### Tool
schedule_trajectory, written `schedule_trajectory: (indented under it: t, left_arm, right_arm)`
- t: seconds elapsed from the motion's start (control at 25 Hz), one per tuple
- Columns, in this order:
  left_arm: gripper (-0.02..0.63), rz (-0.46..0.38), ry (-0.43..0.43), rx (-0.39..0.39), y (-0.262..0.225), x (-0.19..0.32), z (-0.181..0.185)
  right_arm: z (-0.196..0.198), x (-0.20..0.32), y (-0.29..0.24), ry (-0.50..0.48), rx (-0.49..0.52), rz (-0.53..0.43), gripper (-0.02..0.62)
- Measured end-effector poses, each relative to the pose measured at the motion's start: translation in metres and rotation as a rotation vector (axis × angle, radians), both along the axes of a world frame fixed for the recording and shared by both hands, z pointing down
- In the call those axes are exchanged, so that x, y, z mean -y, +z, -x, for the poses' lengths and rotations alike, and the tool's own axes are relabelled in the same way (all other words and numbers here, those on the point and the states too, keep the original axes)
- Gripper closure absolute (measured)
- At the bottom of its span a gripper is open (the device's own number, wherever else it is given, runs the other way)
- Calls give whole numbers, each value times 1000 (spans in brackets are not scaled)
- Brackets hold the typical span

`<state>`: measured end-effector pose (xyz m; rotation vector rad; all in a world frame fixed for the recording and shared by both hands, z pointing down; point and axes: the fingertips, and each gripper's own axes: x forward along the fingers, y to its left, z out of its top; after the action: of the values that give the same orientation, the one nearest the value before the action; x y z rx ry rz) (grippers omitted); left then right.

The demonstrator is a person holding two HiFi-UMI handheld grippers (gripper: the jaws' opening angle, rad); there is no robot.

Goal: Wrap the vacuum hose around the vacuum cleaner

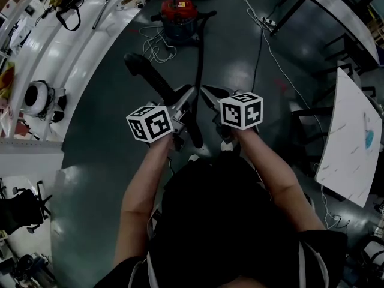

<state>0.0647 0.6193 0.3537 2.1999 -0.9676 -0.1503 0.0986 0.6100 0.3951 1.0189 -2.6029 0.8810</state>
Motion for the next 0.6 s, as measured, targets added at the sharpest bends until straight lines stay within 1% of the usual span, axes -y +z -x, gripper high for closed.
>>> schedule_trajectory:
  t: [0.24,0.44,0.6]
  left_arm:
    - [512,10,30,11,3,-6,23]
    - [512,29,76,26,12,-11,38]
    - [512,54,112,39,18,-5,44]
  right_arm:
    - [23,-3,1,-2,-18,0,600]
    - [34,-8,8,-8,-39,11,600]
    - [37,-4,14,-21,-57,21,600]
